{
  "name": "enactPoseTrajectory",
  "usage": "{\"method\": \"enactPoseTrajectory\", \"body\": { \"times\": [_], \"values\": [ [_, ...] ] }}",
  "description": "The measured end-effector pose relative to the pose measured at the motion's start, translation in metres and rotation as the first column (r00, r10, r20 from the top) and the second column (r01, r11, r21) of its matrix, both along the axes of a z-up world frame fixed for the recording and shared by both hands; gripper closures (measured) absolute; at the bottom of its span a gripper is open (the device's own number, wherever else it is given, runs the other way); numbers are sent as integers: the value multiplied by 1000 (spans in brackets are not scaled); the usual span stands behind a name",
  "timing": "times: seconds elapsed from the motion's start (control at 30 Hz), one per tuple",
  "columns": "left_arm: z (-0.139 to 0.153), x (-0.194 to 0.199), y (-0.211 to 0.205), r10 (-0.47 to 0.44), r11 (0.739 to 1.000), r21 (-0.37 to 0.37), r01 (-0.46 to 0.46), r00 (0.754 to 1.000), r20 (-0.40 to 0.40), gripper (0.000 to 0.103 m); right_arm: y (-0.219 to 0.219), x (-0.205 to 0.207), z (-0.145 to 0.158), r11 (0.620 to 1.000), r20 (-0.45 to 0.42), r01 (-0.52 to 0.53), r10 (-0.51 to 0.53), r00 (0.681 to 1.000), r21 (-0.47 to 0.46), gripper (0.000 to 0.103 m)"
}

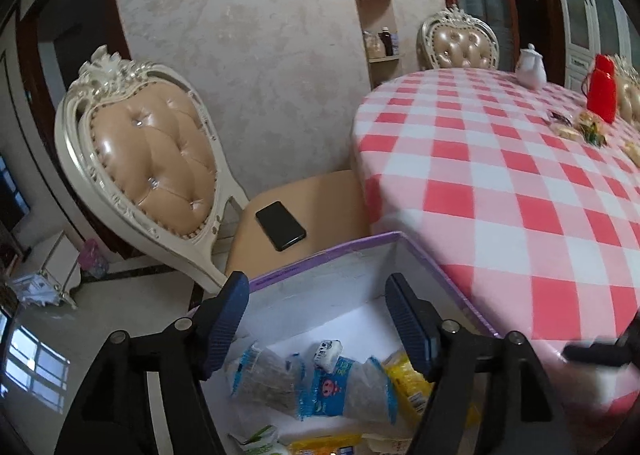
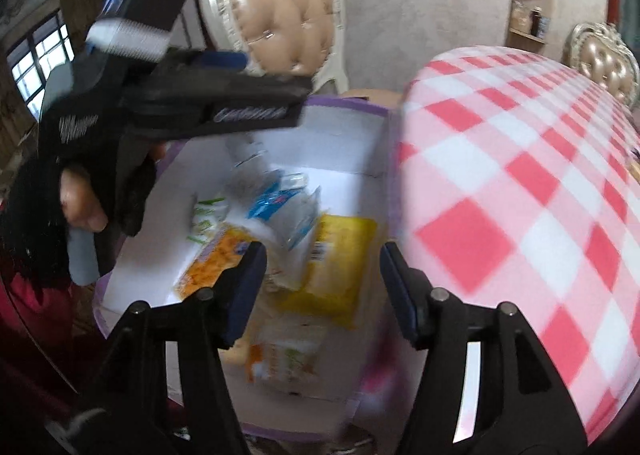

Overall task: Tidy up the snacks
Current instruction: 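Open both tools to drop the orange bag and candy pack into the box, then move both open tools back over the table snacks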

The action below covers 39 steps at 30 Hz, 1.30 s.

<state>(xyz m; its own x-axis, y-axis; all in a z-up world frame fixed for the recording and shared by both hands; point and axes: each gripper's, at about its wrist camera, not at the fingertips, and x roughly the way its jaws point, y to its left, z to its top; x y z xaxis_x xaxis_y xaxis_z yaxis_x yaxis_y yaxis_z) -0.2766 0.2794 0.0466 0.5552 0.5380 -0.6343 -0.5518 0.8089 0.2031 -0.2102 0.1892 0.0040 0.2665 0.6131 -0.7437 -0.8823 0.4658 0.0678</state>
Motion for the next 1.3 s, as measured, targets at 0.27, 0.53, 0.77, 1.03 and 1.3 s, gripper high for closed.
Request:
{"method": "enactPoseTrajectory", "body": {
  "times": [0.27,0.53,0.77,1.03,1.3],
  "values": [
    [7,60,-43,-83,994,71,88,994,-71,24,-85,75,38,974,92,223,-225,970,34,29],
    [19,192,-136,-405,910,-115,399,913,-37,20,-210,178,31,842,59,539,-536,842,-31,27],
    [9,345,-197,-449,870,-208,448,892,45,19,-299,236,25,668,-94,743,-738,668,35,27],
    [-19,439,-201,-398,842,-354,406,912,100,19,-301,259,27,657,48,754,-754,656,18,27],
    [-18,425,-147,-239,835,-436,337,934,266,19,-301,364,24,574,-102,817,-811,577,54,27]
  ]
}}
